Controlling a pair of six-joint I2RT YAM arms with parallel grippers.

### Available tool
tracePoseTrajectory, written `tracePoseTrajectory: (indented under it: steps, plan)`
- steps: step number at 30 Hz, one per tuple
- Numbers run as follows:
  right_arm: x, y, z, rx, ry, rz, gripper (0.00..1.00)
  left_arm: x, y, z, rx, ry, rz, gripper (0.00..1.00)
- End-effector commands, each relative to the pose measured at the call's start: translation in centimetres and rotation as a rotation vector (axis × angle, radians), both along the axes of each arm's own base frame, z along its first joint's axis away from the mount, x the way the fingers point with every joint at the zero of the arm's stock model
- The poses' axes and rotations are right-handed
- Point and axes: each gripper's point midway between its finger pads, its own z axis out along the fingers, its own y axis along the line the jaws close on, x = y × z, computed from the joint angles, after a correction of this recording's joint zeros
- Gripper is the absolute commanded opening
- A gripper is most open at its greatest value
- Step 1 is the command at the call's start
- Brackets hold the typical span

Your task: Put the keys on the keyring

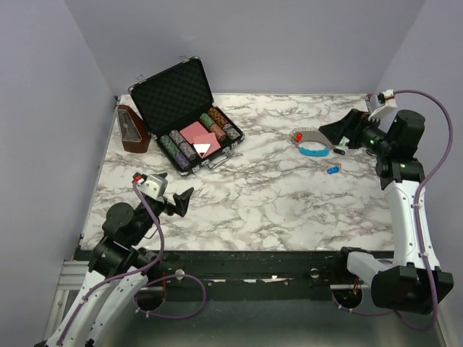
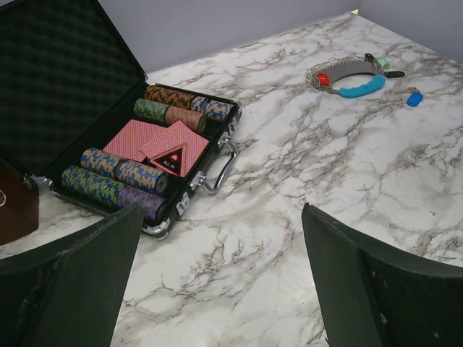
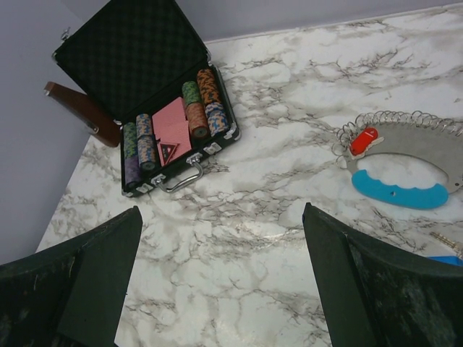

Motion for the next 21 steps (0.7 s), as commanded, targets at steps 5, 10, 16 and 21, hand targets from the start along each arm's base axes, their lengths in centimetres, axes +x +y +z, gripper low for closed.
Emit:
tracePoseTrajectory:
  steps: [5,10,16,21]
  plan:
    - [-0.07,-0.42,-0.16,0.028,-0.010,-0.016,1.00,0.28,0.22,-0.07,0.009,-0.009,0.013,0.99]
    - [-0.19,-0.53,0.25,0.035,-0.019,-0.022,1.00,0.18,0.24,0.03,0.007,-0.013,0.012,0.99]
    - [-0.42,-0.54,-0.09,0.050,-0.020,-0.030,1.00,0.13,0.23,-0.06,0.007,-0.010,0.010,0.99]
    - [-0.68,-0.48,-0.10,0.051,-0.026,-0.030,1.00,0.13,0.23,-0.06,0.008,-0.011,0.010,0.99]
